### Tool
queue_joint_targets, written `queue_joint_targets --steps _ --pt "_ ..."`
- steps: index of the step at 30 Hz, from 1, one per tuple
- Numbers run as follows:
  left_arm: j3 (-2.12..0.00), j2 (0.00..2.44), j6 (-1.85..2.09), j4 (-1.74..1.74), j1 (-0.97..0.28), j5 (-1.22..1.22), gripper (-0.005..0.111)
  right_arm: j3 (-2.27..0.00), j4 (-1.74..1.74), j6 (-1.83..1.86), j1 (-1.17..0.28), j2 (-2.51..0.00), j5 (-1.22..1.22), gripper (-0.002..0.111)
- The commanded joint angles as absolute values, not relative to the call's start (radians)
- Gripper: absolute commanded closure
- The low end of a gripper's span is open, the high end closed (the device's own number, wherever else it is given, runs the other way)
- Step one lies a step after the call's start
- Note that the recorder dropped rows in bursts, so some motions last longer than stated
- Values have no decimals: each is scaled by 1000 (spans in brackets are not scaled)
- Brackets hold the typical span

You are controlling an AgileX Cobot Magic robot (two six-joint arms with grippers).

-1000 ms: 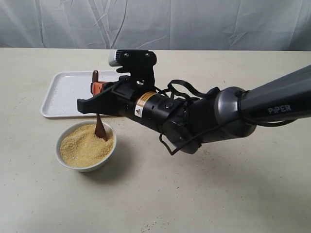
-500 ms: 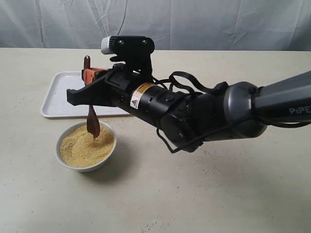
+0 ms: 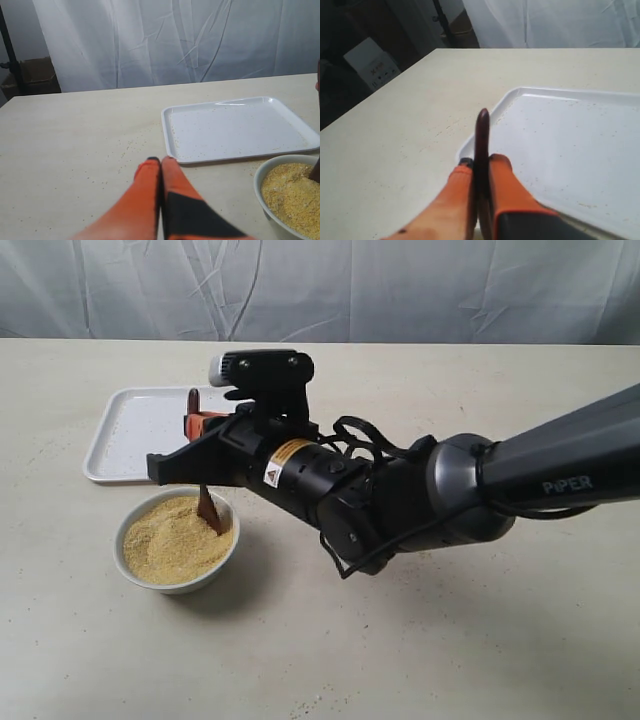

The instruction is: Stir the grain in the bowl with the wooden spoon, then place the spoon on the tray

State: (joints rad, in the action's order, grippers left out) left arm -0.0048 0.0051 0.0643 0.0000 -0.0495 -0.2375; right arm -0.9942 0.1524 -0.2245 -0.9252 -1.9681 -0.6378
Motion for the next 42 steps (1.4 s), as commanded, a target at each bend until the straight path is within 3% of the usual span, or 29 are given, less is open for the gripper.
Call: queue_joint_targets --steps 1,11,26,42 --pt "0 0 63 0 -56 -238 107 -1009 91 -241 -938 -1953 -636 109" --pt "0 0 63 0 -56 -238 107 -1023 131 -127 -936 -1878 -604 109" --pt "0 0 63 0 -56 -238 107 -1023 159 -238 -978 -1954 -597 109" --pt "0 0 63 0 -56 -238 107 -1023 248 -122 -919 -1856 -547 109"
